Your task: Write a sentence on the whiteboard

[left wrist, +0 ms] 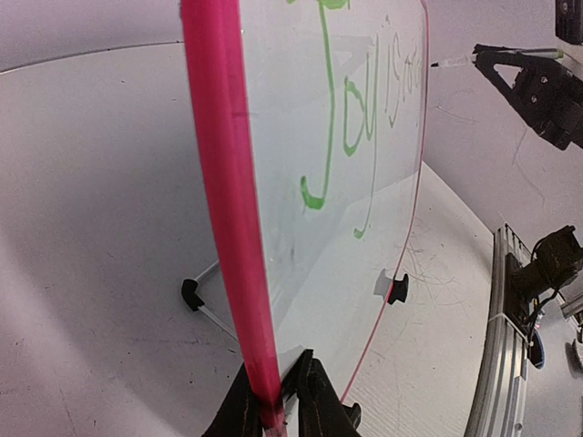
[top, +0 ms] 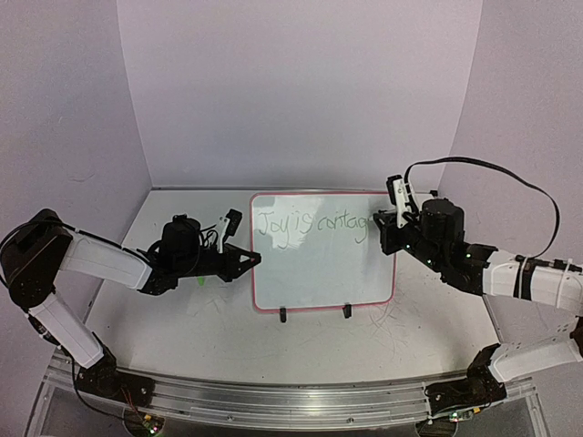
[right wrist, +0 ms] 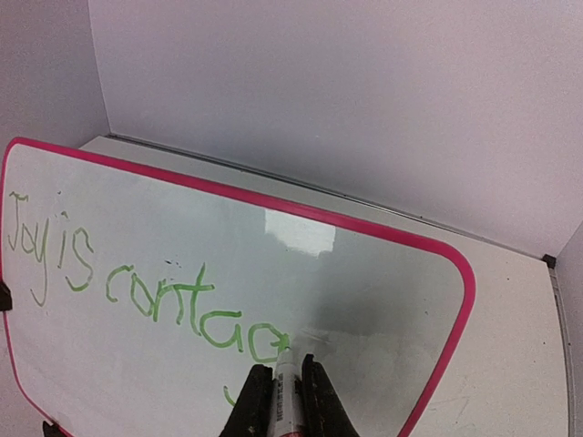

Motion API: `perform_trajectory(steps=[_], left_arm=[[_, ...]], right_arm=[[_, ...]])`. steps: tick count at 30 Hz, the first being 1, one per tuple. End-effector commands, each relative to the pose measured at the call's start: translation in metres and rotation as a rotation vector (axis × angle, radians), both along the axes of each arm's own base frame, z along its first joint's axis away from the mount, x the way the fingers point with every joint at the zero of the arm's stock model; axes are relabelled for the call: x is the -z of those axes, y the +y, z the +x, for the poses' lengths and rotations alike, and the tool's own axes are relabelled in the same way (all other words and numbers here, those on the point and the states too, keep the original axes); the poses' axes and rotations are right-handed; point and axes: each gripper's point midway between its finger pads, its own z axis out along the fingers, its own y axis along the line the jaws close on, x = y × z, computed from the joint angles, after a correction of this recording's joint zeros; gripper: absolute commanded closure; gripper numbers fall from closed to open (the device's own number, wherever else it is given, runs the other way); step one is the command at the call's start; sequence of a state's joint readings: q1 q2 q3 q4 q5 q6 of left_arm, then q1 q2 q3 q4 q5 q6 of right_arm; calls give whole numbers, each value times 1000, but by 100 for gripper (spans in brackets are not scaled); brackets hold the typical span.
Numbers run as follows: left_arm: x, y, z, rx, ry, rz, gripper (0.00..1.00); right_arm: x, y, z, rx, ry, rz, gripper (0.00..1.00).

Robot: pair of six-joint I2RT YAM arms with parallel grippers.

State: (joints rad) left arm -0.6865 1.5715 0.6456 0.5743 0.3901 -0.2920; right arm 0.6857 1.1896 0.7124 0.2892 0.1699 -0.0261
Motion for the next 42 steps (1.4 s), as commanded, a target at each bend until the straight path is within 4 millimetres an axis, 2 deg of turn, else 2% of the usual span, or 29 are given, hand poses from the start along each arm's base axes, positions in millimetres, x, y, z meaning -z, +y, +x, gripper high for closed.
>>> perform_trajectory(steps=[1, 19, 36, 39, 42], left_arm=[[30, 19, 14, -107, -1, 134, 100], [29, 19, 13, -106, -2, 131, 100], [29, 20, 13, -104, -1, 130, 100], [29, 20, 12, -104, -1, 131, 100], [28, 20, 13, -105, -3, 129, 100]], right_arm=[[-32, -1, 2, 12, -84, 60, 100], [-42, 3, 15, 41, -120, 85, 100], [-20, -14, 19, 143, -69, 35, 100], [-25, -11, 16, 118, -77, 43, 100], [-39, -5, 7, 48, -108, 76, 100]])
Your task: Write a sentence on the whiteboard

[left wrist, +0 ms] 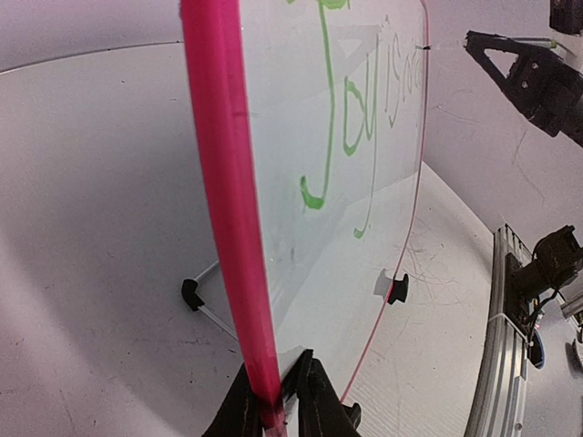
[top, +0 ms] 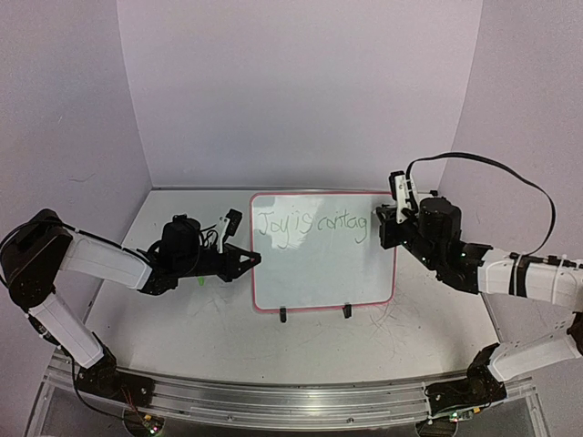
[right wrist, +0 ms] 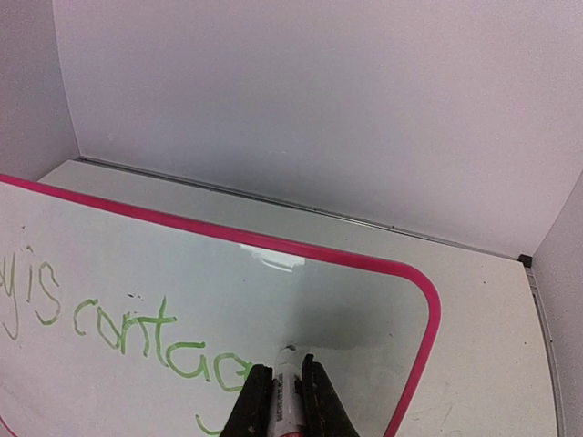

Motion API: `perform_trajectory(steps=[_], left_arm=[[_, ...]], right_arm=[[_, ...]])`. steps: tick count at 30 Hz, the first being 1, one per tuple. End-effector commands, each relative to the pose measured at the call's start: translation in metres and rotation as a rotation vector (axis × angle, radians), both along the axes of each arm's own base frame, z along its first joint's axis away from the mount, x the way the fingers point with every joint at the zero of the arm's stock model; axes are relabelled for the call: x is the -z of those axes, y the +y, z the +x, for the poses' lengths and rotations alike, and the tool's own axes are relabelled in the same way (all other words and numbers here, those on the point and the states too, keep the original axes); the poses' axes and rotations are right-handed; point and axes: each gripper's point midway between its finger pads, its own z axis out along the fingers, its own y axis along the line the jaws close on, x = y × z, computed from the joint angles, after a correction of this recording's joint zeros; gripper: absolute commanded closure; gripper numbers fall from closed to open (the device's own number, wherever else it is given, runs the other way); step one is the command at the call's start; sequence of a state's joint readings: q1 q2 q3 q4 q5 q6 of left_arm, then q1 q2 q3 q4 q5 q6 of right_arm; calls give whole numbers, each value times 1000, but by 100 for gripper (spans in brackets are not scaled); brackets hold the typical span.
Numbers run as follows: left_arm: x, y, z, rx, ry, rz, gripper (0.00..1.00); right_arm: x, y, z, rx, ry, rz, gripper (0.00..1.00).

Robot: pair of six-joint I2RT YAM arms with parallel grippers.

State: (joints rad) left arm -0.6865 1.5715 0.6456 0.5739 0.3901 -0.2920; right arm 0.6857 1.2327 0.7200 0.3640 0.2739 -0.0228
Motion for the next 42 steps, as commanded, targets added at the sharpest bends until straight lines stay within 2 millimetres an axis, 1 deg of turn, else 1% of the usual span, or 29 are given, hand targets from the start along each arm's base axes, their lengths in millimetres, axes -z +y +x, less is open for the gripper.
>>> perform_trajectory(steps=[1, 4, 7, 11, 15, 19, 23, 29, 32, 35, 37, 39, 42], left_arm=[[27, 20, 13, -105, -4, 128, 100], [27, 20, 13, -105, -5, 128, 100], [29, 20, 12, -103, 0, 130, 100], [29, 19, 12, -101, -1, 129, 100], [25, 19, 13, -102, -6, 123, 100], [27, 19, 12, -102, -4, 126, 100], [28, 19, 12, -101, -4, 128, 100], [26, 19, 13, -101, -11, 128, 100], [28, 19, 13, -100, -7, 131, 100], [29, 19, 13, -99, -5, 132, 100], [29, 19, 13, -99, -4, 133, 100], [29, 19, 13, -101, -5, 132, 100], [29, 19, 13, -101, -5, 133, 100]], right_arm=[[-36, 3, -9, -50, -72, 70, 100], [-34, -1, -9, -29, -67, 61, 100], [-31, 8, -6, -63, -55, 56, 100], [-33, 21, -1, -105, -56, 55, 100], [-31, 25, 1, -116, -55, 56, 100], [-25, 22, 4, -88, -48, 46, 100], [-18, 12, 9, -19, -37, 33, 100], [-10, 3, 8, 18, -12, 15, 100], [-12, 3, 6, 11, -15, 18, 100], [-23, 11, -3, -59, -37, 46, 100], [-29, 11, -8, -81, -49, 65, 100], [-29, 9, -11, -81, -49, 68, 100], [-21, 9, -10, -81, -28, 56, 100]])
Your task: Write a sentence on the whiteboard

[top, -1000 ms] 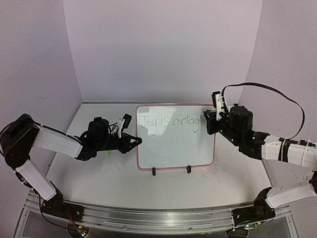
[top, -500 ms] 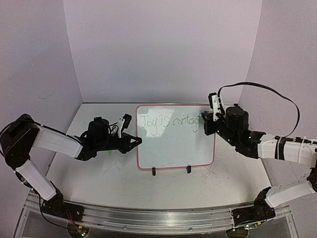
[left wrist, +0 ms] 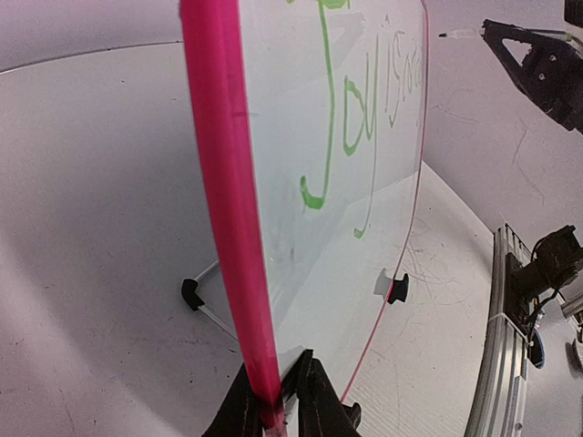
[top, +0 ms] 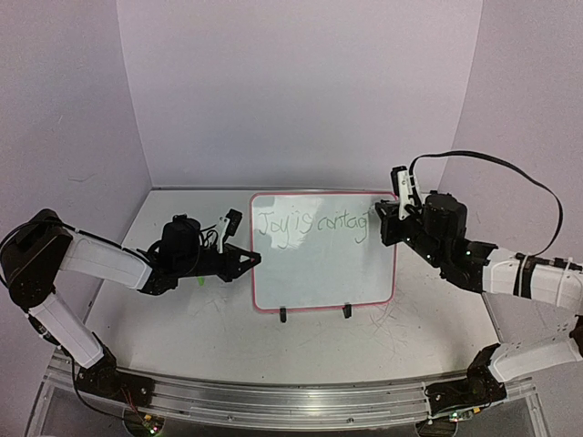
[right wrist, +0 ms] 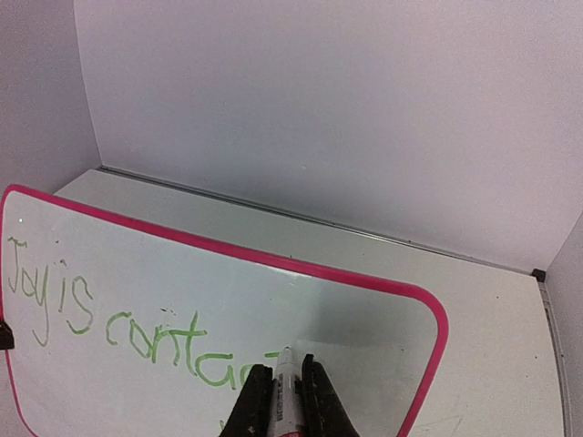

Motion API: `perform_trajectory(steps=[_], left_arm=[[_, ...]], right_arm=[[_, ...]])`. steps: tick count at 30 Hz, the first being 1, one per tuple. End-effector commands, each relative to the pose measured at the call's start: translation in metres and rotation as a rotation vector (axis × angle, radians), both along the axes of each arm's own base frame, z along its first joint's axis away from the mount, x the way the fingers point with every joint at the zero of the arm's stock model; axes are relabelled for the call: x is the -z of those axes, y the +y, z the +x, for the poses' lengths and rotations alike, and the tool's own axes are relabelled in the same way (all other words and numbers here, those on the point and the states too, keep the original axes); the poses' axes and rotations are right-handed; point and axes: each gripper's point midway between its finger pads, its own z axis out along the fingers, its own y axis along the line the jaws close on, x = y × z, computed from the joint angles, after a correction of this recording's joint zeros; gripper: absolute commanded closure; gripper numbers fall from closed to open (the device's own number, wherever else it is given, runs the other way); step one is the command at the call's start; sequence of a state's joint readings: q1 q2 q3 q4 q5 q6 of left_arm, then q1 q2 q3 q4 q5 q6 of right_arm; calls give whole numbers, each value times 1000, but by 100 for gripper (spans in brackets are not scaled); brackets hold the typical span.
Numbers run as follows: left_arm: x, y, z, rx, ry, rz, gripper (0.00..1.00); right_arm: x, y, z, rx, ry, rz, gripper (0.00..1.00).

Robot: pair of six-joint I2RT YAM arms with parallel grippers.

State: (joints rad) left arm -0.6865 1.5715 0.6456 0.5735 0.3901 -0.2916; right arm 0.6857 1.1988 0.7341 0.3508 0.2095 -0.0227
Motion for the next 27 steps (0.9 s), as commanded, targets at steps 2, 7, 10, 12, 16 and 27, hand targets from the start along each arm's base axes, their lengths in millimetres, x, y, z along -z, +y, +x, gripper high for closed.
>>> perform_trajectory(steps=[2, 7, 10, 12, 16, 27], left_arm=[[28, 19, 13, -101, -7, 132, 100], [29, 19, 13, -101, -5, 133, 100], [28, 19, 13, -101, -5, 132, 100], [28, 19, 13, -101, -6, 131, 100], [27, 20, 12, -102, -7, 130, 100], [27, 20, 12, -102, -7, 131, 100]], right_arm=[[0, 3, -2, -20, 6, 18, 100], [3, 3, -1, -14, 15, 10, 100], [6, 2, 1, 0, 20, 2, 100], [7, 1, 2, 7, 22, -1, 100], [10, 2, 5, 13, 29, -8, 100], [12, 0, 10, 41, 32, -18, 100]])
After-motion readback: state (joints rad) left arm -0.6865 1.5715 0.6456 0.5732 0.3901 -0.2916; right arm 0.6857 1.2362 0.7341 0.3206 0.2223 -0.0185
